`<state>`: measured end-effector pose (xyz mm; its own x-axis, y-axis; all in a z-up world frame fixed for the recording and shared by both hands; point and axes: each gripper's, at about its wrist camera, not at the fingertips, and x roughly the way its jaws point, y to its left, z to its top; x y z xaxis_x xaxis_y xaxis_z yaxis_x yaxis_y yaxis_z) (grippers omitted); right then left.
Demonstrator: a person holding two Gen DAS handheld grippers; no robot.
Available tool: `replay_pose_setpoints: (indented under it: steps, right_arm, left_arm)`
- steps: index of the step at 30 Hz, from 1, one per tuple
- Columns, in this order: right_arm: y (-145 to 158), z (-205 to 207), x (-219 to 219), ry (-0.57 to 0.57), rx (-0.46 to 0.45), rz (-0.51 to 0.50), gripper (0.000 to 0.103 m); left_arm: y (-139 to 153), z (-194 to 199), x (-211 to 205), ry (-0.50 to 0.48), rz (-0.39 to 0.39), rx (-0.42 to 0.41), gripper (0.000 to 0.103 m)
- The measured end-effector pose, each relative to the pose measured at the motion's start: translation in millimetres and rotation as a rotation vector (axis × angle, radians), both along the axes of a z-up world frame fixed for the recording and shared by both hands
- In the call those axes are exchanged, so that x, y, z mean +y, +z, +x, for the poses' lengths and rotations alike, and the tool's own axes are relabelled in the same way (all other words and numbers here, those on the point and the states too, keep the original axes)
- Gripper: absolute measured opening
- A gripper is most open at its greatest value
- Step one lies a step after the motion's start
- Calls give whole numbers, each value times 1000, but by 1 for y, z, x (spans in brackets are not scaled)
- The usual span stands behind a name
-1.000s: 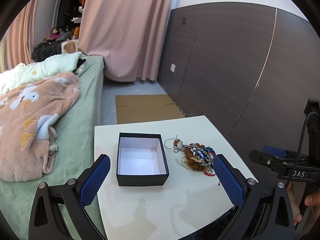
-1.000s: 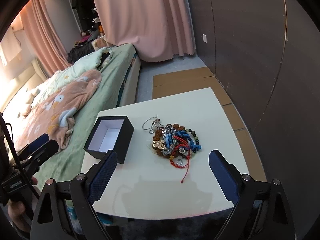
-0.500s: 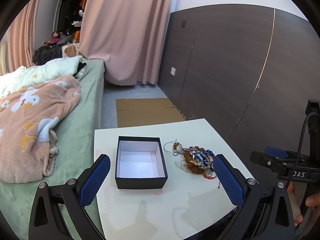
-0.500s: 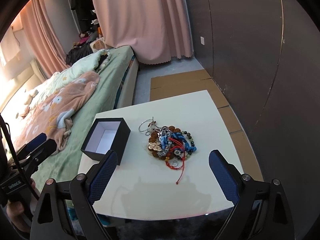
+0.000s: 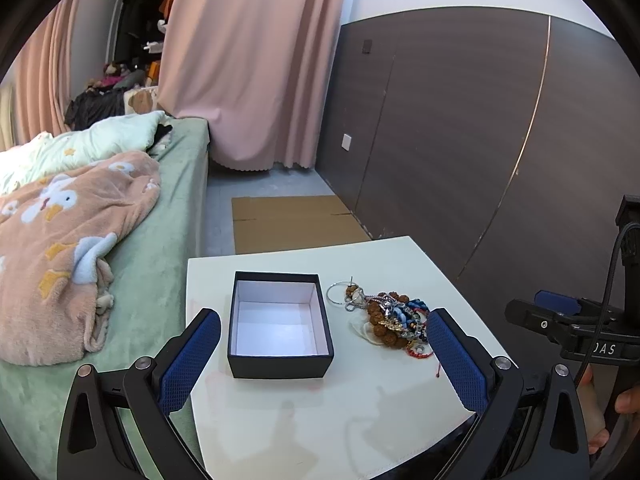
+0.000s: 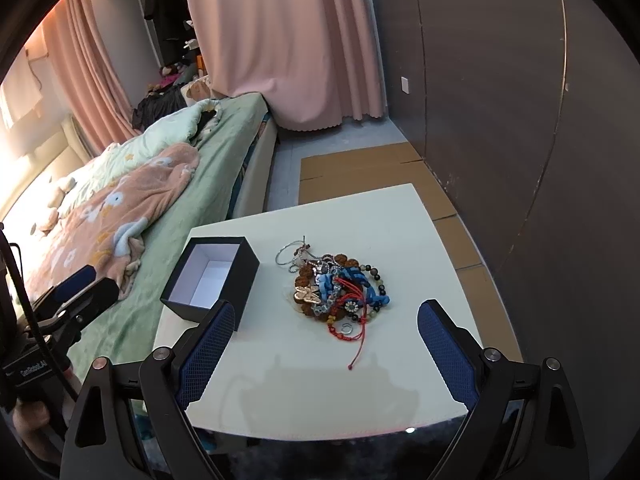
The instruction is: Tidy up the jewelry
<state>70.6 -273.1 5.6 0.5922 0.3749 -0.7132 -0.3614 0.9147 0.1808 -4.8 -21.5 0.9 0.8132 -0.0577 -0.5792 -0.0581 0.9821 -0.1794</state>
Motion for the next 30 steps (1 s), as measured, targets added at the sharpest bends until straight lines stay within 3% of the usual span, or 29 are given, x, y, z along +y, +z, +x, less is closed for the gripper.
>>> replay_pose_setpoints:
  steps: [23, 30]
  right_arm:
    - [7, -2, 3, -24, -44, -19, 94]
    - [9, 7, -13, -91, -36, 36, 94]
  left_arm:
    - [-1, 5, -3, -3, 1, -25, 102]
    - [-5, 18, -9, -34, -21, -22, 102]
